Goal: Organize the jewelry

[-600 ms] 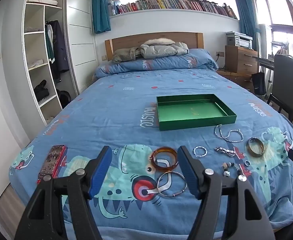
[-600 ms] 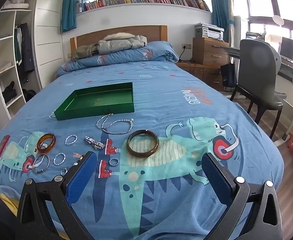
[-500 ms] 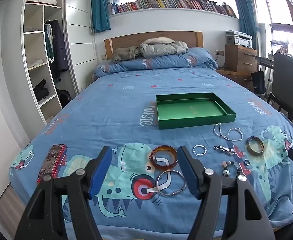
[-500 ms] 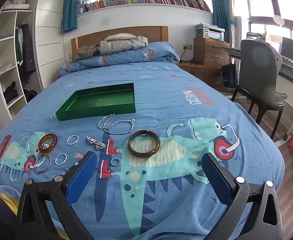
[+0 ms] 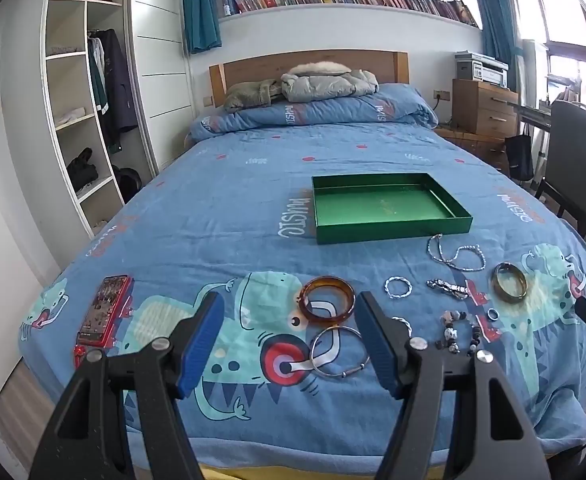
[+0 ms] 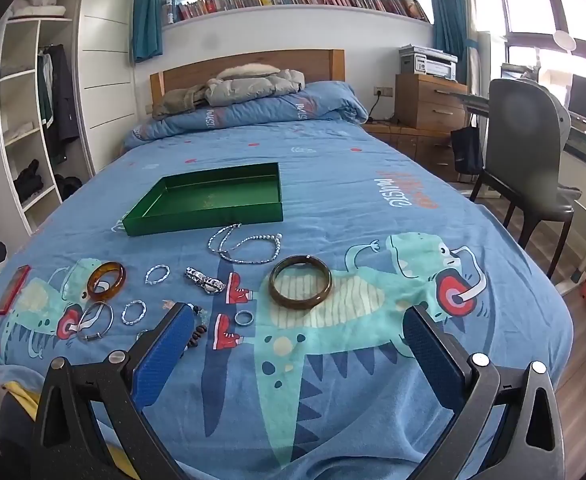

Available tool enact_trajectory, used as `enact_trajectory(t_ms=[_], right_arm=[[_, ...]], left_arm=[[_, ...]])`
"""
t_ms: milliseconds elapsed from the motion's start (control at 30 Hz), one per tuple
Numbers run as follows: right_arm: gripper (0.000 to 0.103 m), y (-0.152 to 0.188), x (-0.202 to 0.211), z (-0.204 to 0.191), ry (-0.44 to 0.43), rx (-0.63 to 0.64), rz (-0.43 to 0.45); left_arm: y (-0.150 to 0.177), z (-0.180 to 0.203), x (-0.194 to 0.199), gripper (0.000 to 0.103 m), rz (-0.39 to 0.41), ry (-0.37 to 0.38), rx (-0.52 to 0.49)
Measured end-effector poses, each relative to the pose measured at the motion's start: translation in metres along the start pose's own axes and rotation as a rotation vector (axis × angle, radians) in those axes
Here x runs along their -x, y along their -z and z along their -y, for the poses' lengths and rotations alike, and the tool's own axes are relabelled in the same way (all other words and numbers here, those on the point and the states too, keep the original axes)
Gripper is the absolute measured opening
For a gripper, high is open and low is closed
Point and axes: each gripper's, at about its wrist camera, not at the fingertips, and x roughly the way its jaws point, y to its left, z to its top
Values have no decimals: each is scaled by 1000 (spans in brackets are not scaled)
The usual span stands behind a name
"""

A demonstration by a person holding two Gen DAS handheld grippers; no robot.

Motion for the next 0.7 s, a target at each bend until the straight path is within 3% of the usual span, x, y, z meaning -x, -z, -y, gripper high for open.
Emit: enact_trajectory(t_ms=[700], right_arm=[[103,-4,14,0,10,-7,6]], left_arm=[[0,8,3,66,-72,-25,-7]])
